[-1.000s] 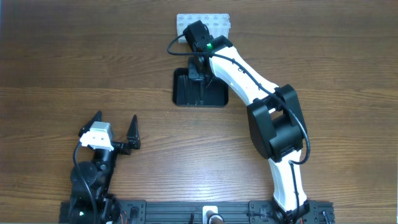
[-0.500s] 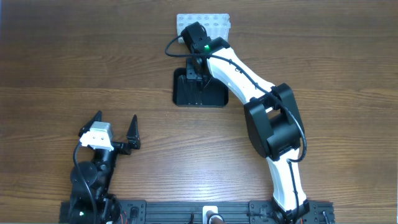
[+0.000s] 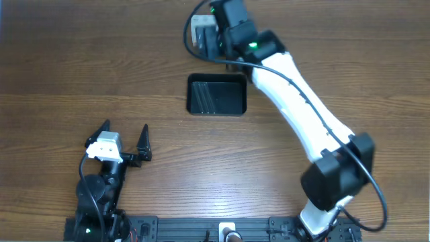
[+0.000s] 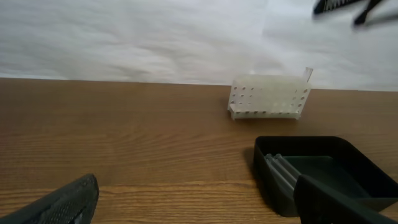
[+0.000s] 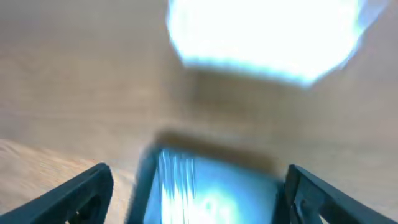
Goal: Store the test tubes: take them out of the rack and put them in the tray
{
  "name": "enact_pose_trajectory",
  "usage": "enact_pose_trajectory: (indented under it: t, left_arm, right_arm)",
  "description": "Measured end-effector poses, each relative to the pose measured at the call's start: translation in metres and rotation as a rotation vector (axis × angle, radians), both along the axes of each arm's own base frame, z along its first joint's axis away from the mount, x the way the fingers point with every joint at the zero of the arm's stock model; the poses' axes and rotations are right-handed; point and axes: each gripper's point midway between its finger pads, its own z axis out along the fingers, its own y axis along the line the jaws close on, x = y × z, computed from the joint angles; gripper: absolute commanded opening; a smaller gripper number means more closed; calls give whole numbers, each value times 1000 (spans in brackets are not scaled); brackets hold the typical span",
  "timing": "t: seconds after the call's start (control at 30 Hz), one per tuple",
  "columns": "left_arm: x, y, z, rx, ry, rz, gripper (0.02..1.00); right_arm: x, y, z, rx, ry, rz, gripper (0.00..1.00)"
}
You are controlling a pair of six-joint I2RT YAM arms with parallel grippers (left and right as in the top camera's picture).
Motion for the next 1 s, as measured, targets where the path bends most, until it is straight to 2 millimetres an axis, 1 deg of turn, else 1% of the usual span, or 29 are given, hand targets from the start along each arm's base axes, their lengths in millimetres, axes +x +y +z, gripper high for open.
enact_pose_trajectory:
  t: [0.03,0.1,0.17,0.2,0.23,0.33,0.43,0.53,0.57,0.63,0.7,0.9,0.93,1.0]
  left_arm:
    - [0,0,0,0,0,0,1000]
    - [0,0,0,0,0,0,998]
    - [0,0,0,0,0,0,998]
    - [0,0,0,0,0,0,1000]
    - [0,0,0,0,0,0,1000]
    - [0,0,0,0,0,0,998]
    - [0,0,0,0,0,0,1000]
    - [0,0,0,0,0,0,998]
    - [0,0,0,0,0,0,1000]
    - [0,0,0,0,0,0,1000]
    - [0,0,0,0,0,0,1000]
    - [0,0,0,0,0,0,1000]
    - [0,0,0,0,0,0,1000]
    - [0,0,0,0,0,0,1000]
  right_arm:
    - [11,-5,15,3,-67,-8,925]
    - [28,-15,27,-5,-142,-25,936]
    - [48,-27,27,-18,-191,-49,947]
    - [59,-32,22,-27,-207,-63,950]
    - [69,-37,13,-37,-212,-75,950]
    - [94,-49,-25,-64,-196,-101,950]
    - [112,-56,-73,-90,-159,-115,945]
    - [120,-59,-107,-102,-126,-121,928]
    - [121,-59,-115,-103,-116,-124,917]
    - [123,-61,-125,-99,-105,-135,893]
    - [125,-62,-130,-87,-100,-148,862]
    - [128,-72,-128,-61,-101,-184,772]
    - [129,-73,-128,-59,-101,-188,722]
    - [129,-74,-128,-56,-101,-192,665]
